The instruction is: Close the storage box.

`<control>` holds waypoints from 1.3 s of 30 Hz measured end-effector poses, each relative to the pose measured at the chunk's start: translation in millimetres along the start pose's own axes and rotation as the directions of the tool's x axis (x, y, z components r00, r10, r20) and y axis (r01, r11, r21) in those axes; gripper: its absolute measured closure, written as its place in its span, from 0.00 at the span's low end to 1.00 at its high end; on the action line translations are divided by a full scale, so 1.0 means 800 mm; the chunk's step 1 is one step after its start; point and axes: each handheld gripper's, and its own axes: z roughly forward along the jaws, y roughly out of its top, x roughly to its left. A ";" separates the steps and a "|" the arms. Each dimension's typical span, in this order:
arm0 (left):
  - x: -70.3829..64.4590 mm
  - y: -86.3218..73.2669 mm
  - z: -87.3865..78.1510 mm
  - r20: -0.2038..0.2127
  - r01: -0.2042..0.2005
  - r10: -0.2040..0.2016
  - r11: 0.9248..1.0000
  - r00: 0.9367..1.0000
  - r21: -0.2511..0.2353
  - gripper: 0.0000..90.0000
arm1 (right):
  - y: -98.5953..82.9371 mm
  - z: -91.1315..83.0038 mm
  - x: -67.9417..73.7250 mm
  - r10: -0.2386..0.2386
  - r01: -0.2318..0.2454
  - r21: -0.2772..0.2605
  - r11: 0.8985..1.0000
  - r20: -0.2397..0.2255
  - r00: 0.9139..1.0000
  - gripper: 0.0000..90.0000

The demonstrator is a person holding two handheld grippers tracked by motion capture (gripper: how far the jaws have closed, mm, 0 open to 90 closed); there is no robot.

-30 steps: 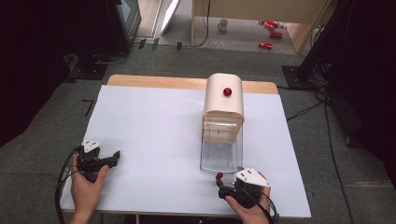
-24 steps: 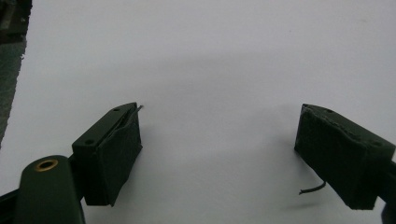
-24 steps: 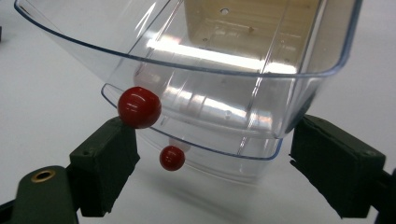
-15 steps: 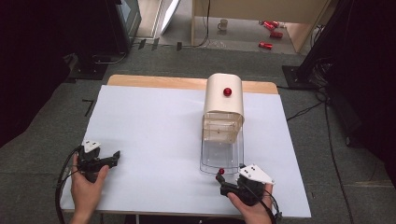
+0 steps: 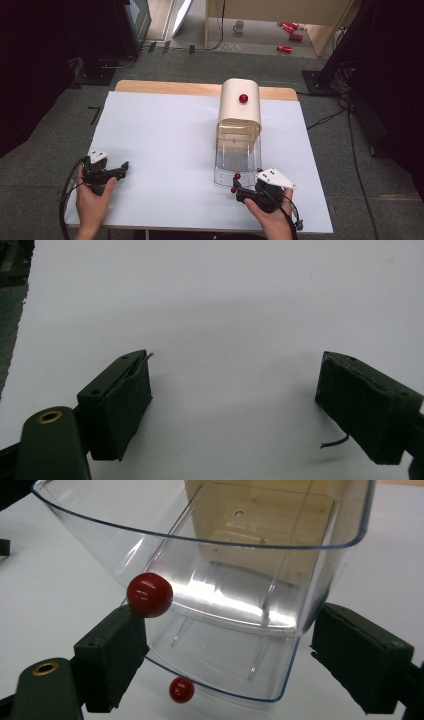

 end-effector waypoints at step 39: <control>0.000 0.000 0.000 -0.002 -0.002 0.002 1.000 1.000 0.001 0.16 | 0.059 0.058 -0.034 0.038 -0.038 -0.002 0.999 0.027 0.999 0.17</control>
